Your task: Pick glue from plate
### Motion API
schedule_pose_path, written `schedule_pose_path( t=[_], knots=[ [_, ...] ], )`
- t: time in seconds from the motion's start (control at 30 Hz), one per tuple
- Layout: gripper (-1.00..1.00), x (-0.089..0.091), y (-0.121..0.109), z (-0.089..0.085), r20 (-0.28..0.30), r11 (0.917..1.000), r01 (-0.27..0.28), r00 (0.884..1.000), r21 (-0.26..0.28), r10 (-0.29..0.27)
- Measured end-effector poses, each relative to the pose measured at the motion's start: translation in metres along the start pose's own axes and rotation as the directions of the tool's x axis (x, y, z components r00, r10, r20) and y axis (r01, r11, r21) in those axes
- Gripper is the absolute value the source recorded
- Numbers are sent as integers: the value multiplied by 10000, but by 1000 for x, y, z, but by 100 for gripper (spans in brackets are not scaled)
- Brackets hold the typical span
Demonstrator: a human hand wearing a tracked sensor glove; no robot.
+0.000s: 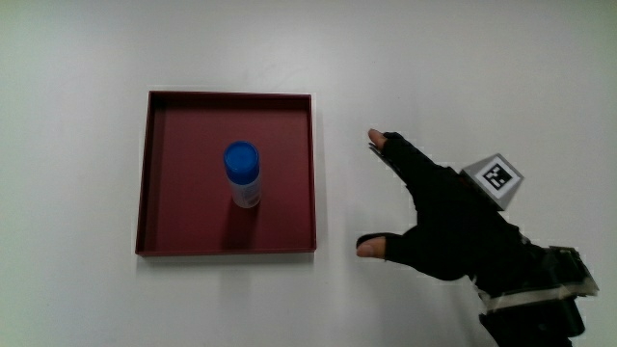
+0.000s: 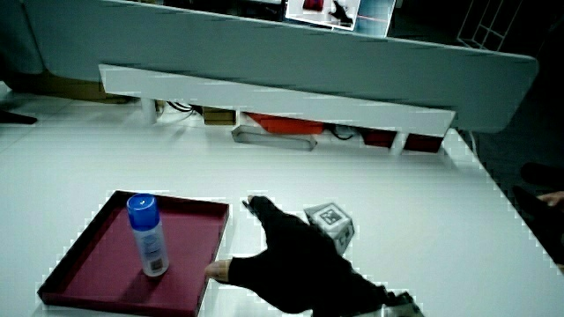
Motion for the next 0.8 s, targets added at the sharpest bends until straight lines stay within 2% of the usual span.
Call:
schedule_pose_path(
  t=[0.03,0.07,0.13,0.2,0.23,0.27,0.3,0.37,0.4,0.43,0.47,0.5,0.53,0.57,0.6,0.7,0.73,0.77,0.8],
  knots=[
    [0,-2,6,-2,3,9999,-99,10000,-72,99],
    [0,-7,10,-5,-264,9993,-341,9991,-136,338],
    [0,-10,20,-8,-460,9990,-347,9984,-289,334],
    [0,-10,30,-12,-378,9985,-395,9986,-373,380],
    [0,-15,34,-14,-661,9979,-477,9968,-441,447],
    [0,-15,38,-16,-614,9980,-404,9974,-484,374],
    [0,-16,43,-19,-730,9969,-588,9958,-520,549],
    [0,-22,48,-23,-1023,9976,-242,9946,-642,175],
    [0,-20,53,-25,-845,9982,-178,9963,-573,129],
    [0,-18,57,-26,-671,9978,-355,9972,-566,317],
    [0,-19,60,-28,-796,9977,-318,9965,-598,270],
    [0,-19,64,-30,-983,9962,-545,9940,-679,477],
    [0,-18,68,-31,-934,9954,-653,9939,-696,587],
    [0,-19,71,-34,-1181,9946,-656,9914,-802,559],
    [0,-24,72,-37,-1336,9962,-193,9910,-852,78],
    [0,-20,85,-44,-1366,9909,-952,9872,-951,818],
    [0,-19,88,-46,-1207,9919,-808,9903,-979,688],
    [0,-21,91,-48,-1418,9904,-958,9866,-992,812],
    [0,-18,96,-50,-1144,9869,-1317,9861,-928,1208]
  ],
)
